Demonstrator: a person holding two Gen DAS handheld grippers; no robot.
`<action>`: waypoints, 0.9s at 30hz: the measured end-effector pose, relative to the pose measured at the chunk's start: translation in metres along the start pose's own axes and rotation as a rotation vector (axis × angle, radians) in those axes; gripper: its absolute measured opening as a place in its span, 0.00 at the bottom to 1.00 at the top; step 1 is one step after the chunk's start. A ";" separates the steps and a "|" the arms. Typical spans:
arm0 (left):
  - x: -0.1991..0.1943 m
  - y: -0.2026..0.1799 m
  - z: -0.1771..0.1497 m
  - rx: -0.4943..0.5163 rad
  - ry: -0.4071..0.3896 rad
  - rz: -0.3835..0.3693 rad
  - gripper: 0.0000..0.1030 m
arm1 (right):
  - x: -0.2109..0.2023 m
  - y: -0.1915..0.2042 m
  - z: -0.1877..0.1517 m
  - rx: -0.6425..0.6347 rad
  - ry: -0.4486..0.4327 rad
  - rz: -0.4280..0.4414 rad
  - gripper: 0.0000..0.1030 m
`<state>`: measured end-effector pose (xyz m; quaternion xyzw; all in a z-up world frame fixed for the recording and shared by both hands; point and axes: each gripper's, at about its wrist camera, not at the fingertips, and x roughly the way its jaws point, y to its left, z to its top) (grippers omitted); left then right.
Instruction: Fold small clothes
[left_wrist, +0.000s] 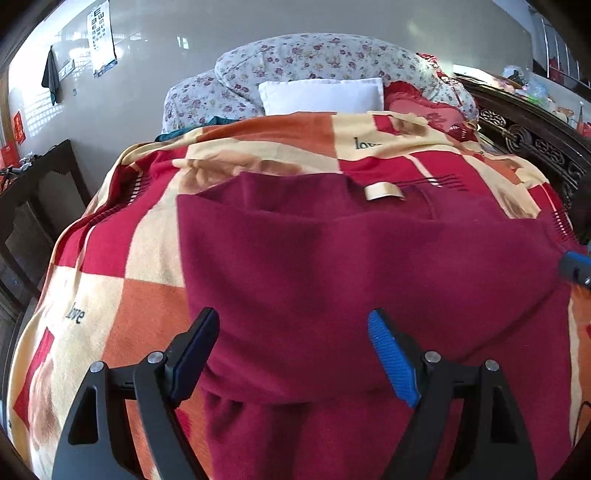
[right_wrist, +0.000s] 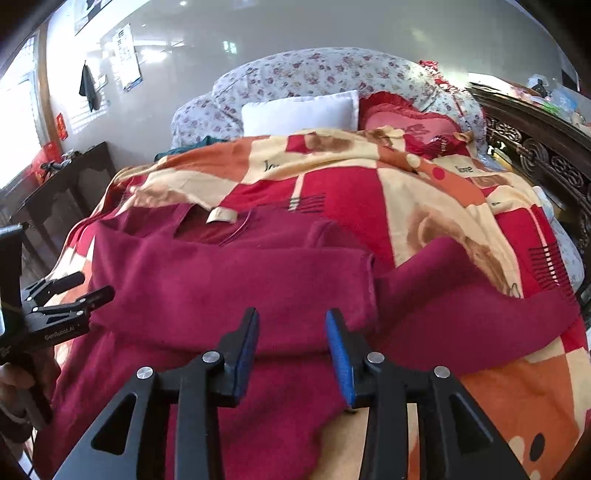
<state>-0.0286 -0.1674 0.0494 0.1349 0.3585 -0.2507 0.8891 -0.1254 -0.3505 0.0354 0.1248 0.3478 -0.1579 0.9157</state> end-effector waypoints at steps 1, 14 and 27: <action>0.001 -0.003 -0.001 0.001 0.005 -0.001 0.81 | 0.004 -0.001 -0.002 0.008 0.008 -0.002 0.40; 0.009 -0.024 -0.010 -0.046 0.073 -0.065 0.82 | -0.036 -0.099 -0.009 0.222 -0.034 -0.035 0.70; 0.010 -0.058 -0.004 -0.017 0.090 -0.147 0.82 | -0.034 -0.304 -0.050 0.775 -0.071 -0.169 0.70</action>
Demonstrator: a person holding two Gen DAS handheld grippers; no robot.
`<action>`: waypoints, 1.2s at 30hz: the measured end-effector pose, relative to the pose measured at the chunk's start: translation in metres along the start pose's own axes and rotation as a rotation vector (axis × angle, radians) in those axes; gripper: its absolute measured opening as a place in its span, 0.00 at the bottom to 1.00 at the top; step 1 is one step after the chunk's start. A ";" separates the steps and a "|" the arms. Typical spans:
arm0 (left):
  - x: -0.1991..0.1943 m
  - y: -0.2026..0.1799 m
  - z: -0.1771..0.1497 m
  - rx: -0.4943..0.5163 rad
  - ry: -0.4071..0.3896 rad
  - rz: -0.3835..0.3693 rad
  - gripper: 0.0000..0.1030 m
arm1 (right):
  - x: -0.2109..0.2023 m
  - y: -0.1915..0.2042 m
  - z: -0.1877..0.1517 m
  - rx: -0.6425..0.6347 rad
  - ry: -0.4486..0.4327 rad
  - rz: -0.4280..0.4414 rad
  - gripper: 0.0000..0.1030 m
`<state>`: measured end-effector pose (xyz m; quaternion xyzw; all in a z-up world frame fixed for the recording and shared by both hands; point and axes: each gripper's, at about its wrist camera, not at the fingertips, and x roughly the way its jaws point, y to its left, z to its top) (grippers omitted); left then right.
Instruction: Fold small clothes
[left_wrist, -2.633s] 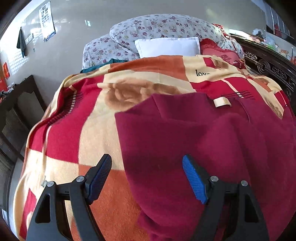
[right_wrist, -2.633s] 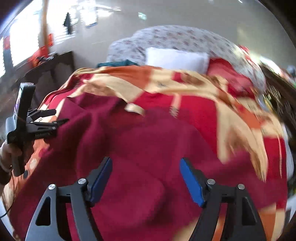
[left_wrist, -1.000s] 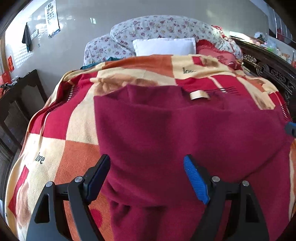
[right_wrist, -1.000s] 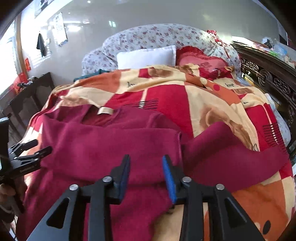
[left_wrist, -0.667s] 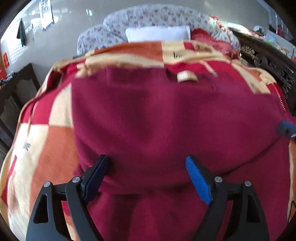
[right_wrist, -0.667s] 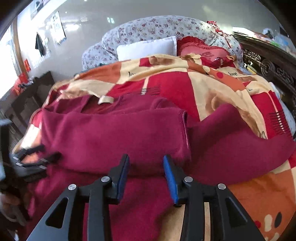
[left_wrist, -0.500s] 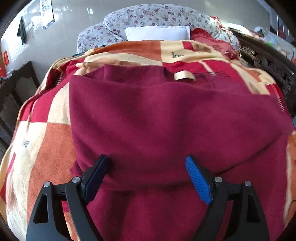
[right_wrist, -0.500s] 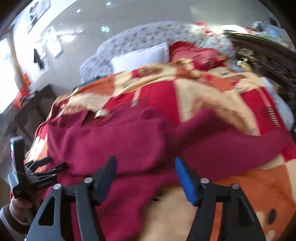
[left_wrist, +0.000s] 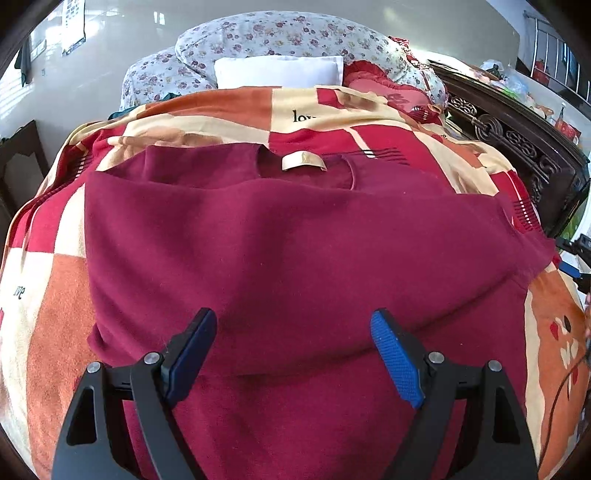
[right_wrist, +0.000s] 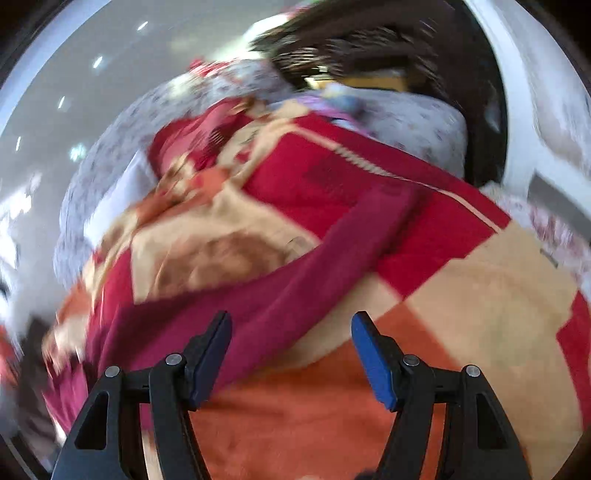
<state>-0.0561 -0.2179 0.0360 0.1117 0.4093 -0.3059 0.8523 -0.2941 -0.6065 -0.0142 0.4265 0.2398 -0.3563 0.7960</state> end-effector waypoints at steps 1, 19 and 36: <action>0.000 0.001 -0.001 -0.002 0.000 0.002 0.82 | 0.005 -0.006 0.005 0.029 -0.002 0.008 0.70; -0.026 0.068 0.011 -0.127 -0.041 0.044 0.82 | -0.073 0.121 -0.001 -0.303 -0.154 0.350 0.08; -0.032 0.137 0.005 -0.314 -0.056 0.000 0.82 | 0.011 0.345 -0.260 -0.949 0.266 0.491 0.37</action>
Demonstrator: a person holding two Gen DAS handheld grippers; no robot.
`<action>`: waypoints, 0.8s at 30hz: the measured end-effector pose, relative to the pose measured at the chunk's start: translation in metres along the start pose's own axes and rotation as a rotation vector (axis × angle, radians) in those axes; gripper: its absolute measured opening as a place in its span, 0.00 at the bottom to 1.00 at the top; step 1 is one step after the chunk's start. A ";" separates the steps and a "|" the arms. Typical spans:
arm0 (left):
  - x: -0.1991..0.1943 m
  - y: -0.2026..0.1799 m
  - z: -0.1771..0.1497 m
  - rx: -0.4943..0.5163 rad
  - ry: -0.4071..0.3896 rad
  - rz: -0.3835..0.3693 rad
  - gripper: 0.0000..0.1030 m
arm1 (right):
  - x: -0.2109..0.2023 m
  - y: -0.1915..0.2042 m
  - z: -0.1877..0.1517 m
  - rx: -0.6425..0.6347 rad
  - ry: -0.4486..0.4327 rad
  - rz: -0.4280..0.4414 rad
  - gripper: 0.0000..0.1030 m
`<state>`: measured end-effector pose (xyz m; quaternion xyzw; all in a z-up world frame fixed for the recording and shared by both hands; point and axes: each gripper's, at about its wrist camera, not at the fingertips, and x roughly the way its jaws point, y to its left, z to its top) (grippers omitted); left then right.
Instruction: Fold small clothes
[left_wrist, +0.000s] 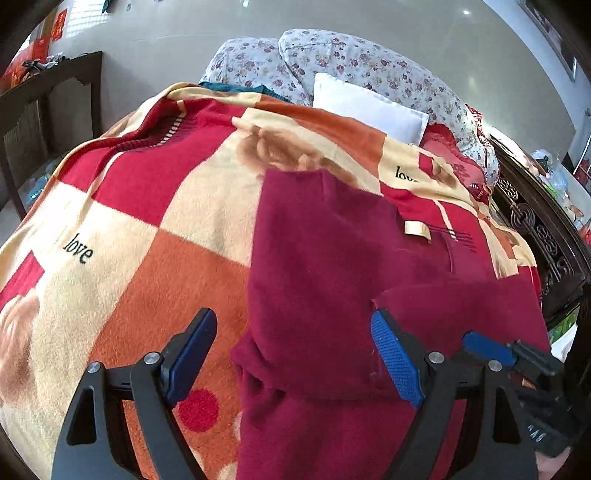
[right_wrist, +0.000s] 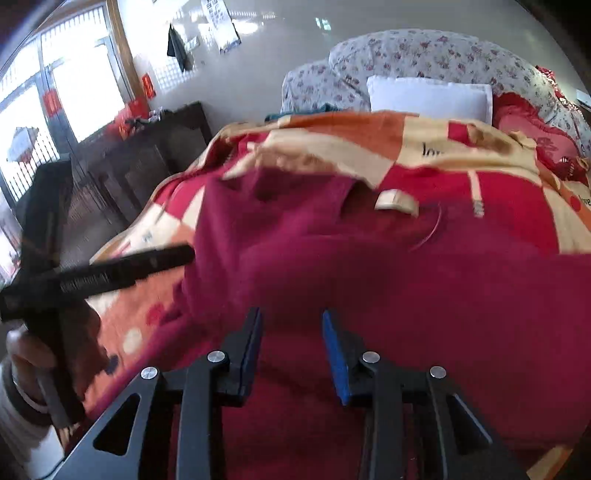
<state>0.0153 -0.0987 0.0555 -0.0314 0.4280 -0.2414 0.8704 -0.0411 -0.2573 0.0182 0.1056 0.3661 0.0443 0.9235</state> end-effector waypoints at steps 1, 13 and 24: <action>0.000 0.001 -0.001 0.006 0.000 -0.007 0.82 | -0.005 0.000 -0.001 0.001 -0.009 0.005 0.40; 0.024 -0.056 -0.014 0.129 0.048 -0.052 0.82 | -0.090 -0.052 -0.027 0.185 -0.137 0.019 0.68; 0.003 -0.099 -0.009 0.292 -0.039 -0.047 0.10 | -0.142 -0.092 -0.035 0.264 -0.230 -0.072 0.69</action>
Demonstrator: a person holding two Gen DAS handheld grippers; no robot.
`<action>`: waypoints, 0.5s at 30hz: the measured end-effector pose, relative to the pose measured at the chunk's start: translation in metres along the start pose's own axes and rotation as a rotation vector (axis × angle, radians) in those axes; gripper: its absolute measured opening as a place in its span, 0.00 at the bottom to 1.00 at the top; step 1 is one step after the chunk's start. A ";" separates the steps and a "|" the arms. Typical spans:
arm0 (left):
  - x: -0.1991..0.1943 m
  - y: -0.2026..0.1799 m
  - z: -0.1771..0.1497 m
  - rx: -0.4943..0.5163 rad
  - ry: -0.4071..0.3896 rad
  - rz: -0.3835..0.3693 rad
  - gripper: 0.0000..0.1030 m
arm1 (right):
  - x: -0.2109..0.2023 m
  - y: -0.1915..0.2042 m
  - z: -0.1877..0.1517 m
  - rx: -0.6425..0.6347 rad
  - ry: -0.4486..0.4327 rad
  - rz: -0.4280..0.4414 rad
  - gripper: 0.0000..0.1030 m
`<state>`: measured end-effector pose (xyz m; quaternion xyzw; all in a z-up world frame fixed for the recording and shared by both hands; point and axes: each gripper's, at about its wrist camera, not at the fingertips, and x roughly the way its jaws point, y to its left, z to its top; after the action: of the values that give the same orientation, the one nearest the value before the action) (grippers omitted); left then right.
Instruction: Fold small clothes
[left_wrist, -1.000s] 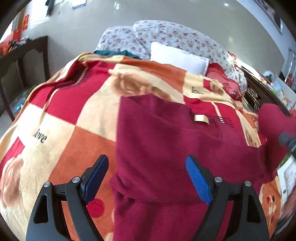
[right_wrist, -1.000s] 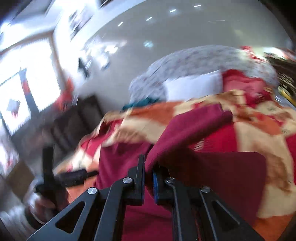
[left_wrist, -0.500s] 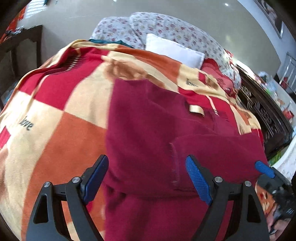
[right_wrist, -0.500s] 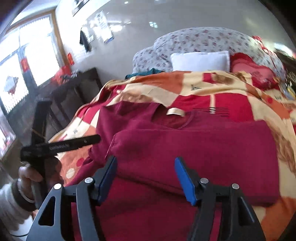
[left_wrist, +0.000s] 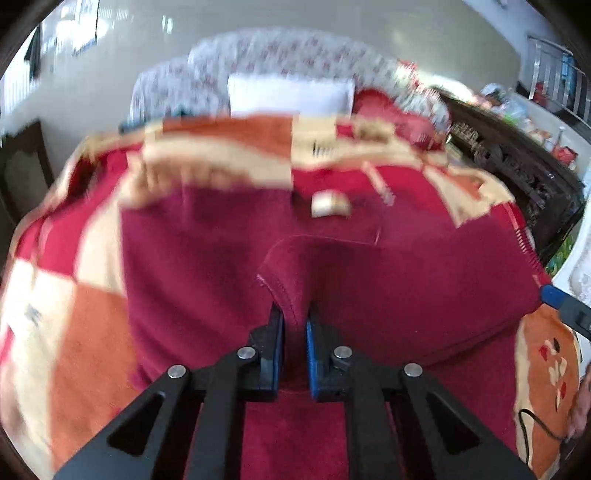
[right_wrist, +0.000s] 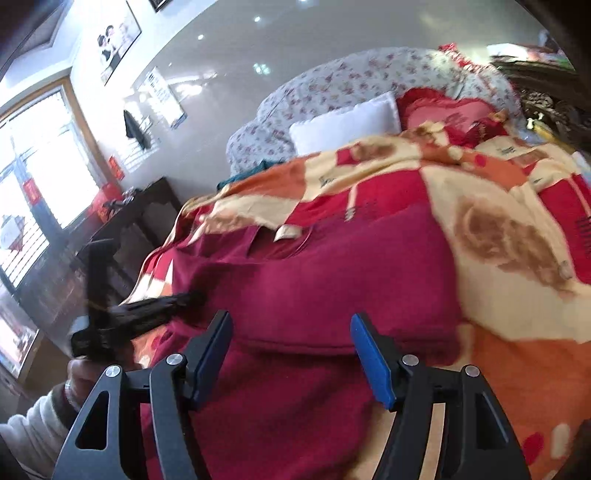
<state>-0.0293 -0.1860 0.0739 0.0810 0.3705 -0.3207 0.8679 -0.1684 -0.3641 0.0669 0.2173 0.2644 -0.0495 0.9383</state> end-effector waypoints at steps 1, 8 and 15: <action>-0.014 0.005 0.008 0.010 -0.031 0.010 0.10 | -0.003 -0.001 0.003 0.000 -0.010 -0.012 0.69; -0.019 0.061 0.019 -0.043 -0.015 0.124 0.10 | 0.020 0.004 0.023 -0.041 0.000 -0.096 0.66; 0.028 0.091 -0.003 -0.084 0.071 0.188 0.11 | 0.076 0.005 0.003 -0.121 0.162 -0.207 0.56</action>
<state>0.0390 -0.1277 0.0437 0.0903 0.4049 -0.2192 0.8831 -0.1009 -0.3594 0.0312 0.1352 0.3630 -0.1122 0.9151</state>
